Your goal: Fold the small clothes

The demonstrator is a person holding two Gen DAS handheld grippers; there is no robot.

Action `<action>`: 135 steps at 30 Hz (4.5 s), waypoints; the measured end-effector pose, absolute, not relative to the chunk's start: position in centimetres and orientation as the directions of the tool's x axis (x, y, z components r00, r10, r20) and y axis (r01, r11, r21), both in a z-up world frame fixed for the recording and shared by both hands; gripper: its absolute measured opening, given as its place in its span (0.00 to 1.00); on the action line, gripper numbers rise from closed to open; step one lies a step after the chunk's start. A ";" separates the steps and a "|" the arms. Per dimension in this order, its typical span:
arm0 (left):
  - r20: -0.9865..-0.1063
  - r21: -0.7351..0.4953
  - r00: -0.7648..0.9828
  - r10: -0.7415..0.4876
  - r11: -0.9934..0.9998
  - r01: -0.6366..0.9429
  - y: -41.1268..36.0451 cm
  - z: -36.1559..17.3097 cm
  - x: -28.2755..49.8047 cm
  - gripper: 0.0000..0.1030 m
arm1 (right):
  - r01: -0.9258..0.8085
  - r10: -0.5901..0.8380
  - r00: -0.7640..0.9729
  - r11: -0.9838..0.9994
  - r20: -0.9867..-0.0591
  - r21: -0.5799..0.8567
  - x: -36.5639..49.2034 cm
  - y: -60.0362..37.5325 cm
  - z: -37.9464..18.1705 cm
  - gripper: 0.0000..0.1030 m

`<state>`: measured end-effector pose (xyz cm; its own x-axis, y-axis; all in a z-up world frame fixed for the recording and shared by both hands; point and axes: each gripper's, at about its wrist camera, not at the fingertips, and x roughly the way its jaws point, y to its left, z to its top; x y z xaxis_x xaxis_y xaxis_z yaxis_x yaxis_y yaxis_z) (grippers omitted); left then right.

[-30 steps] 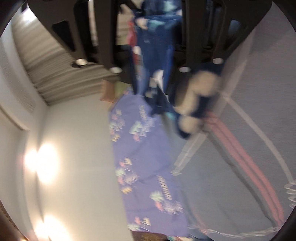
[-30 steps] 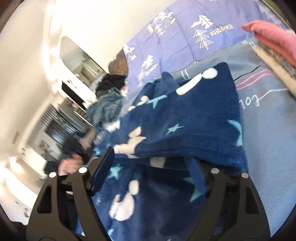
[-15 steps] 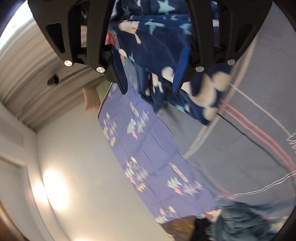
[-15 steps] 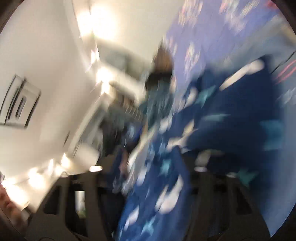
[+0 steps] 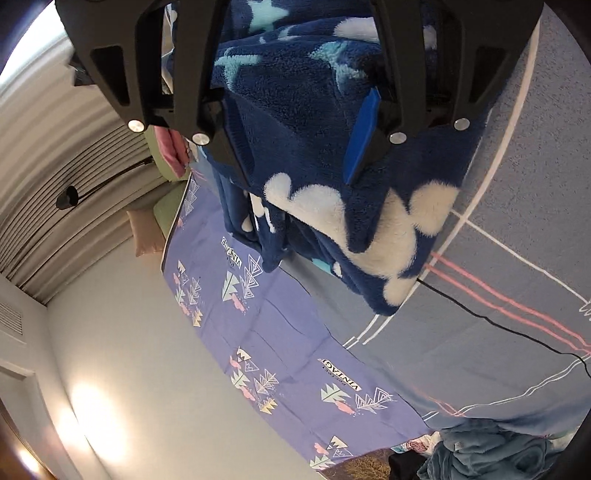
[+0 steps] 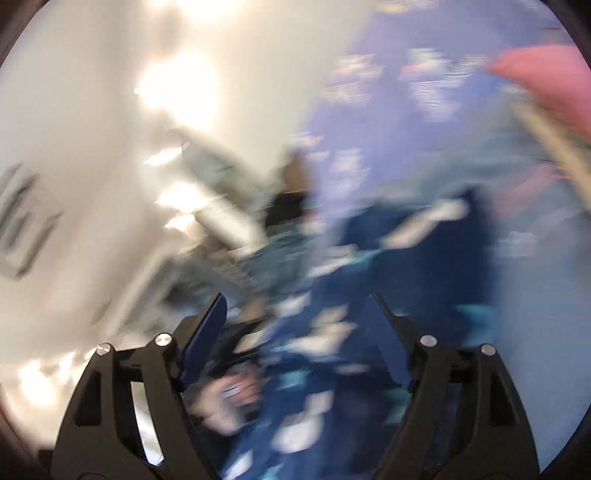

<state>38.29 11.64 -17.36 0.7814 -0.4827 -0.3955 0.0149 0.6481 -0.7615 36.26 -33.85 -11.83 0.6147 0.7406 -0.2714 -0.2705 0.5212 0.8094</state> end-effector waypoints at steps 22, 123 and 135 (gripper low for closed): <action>-0.515 -0.619 0.829 -0.219 0.764 -0.183 13.1 -17.0 37.5 0.53 | -0.177 0.507 0.675 0.816 -0.536 0.550 36.7 -29.4 -13.6 0.76; -0.373 -0.783 0.520 -0.768 0.561 0.267 17.8 -17.7 3.8 0.12 | -0.114 0.727 0.572 0.528 -0.379 0.841 1.9 -31.9 -15.3 0.15; -0.252 -0.786 0.555 -0.793 0.502 0.360 17.3 -13.0 6.7 0.11 | -0.257 0.769 0.608 0.424 -0.196 0.868 4.5 -30.9 -11.1 0.15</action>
<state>6.73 17.28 -13.05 0.5554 -0.7926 -0.2516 0.3605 0.5021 -0.7861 4.51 -30.85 -11.15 0.6084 0.7691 -0.1958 -0.2567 0.4242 0.8684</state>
